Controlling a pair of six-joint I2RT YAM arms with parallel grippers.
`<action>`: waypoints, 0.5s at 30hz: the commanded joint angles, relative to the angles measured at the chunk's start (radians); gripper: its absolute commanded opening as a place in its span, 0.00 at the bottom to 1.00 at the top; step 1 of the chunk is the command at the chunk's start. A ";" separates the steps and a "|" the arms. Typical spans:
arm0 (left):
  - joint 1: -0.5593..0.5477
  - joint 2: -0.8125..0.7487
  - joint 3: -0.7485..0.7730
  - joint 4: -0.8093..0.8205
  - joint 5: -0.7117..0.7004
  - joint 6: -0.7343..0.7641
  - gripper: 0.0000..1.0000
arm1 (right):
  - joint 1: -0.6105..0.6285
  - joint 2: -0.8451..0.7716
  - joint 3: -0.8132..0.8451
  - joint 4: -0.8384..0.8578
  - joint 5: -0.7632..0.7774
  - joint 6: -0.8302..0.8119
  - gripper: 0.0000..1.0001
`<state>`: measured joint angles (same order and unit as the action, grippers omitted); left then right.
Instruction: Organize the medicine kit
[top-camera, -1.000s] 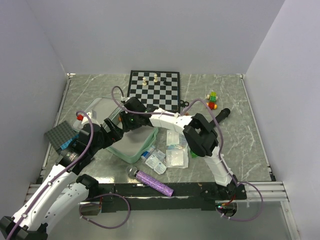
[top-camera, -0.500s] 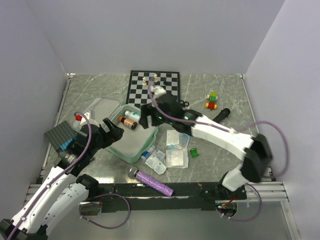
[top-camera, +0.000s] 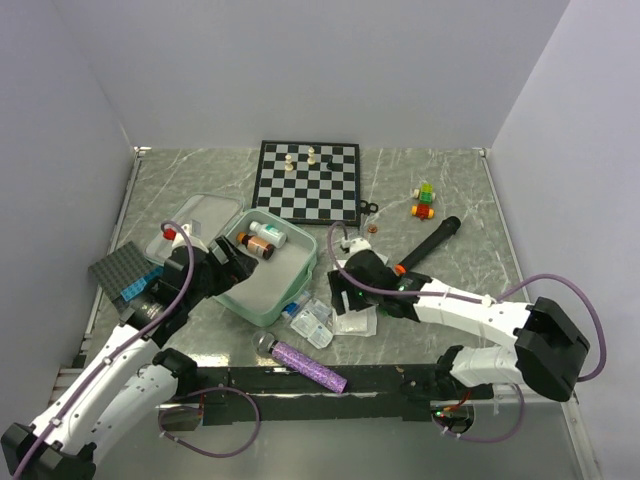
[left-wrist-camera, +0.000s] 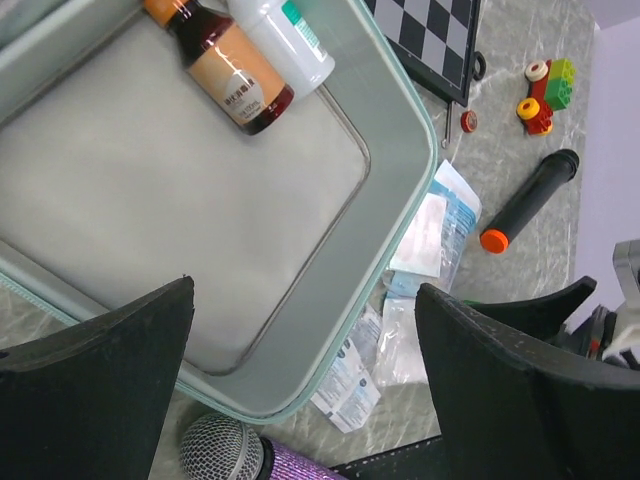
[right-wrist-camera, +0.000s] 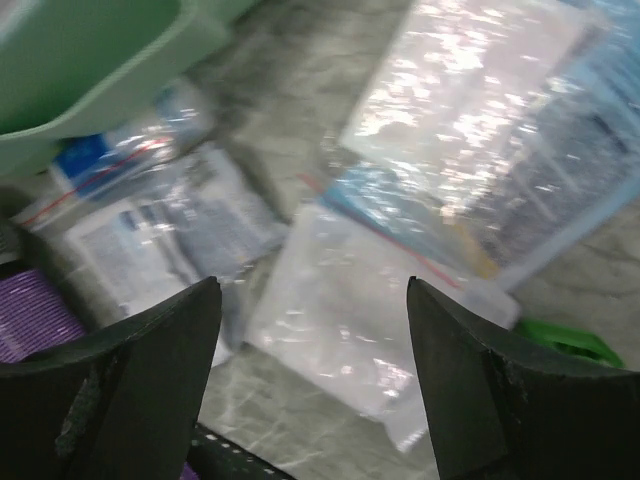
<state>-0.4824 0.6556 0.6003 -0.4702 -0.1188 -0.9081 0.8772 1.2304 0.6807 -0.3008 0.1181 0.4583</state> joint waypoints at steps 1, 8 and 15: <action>-0.001 0.010 0.000 0.059 0.039 -0.025 0.96 | 0.112 0.015 0.026 0.120 -0.018 -0.003 0.81; -0.001 -0.004 -0.008 0.047 0.034 -0.038 0.96 | 0.289 0.277 0.227 0.049 0.175 -0.052 0.89; -0.002 -0.027 -0.008 0.012 0.016 -0.035 0.96 | 0.305 0.432 0.319 -0.006 0.221 -0.015 0.88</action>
<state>-0.4824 0.6548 0.5930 -0.4549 -0.0986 -0.9337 1.1767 1.6119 0.9325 -0.2535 0.2424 0.4187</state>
